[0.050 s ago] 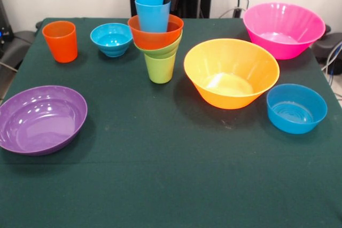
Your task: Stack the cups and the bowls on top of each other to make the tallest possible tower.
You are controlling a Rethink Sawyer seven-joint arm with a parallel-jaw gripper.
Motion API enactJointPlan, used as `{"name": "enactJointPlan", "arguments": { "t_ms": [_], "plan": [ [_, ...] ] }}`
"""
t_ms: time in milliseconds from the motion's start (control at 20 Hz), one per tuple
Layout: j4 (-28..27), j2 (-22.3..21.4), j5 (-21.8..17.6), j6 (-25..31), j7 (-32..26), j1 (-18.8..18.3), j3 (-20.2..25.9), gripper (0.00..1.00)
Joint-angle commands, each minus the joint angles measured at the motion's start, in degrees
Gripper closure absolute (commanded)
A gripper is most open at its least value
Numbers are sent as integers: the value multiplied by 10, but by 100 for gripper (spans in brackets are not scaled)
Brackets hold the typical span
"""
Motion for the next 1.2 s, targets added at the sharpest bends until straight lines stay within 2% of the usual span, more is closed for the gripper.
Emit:
{"name": "enactJointPlan", "arguments": {
  "t_ms": [50,650,1200],
  "plan": [
    [21,18,26,-35,85,4,41,100],
    [24,16,35,-38,80,6,43,100],
    [22,21,25,-44,76,6,37,100]
  ]
}}
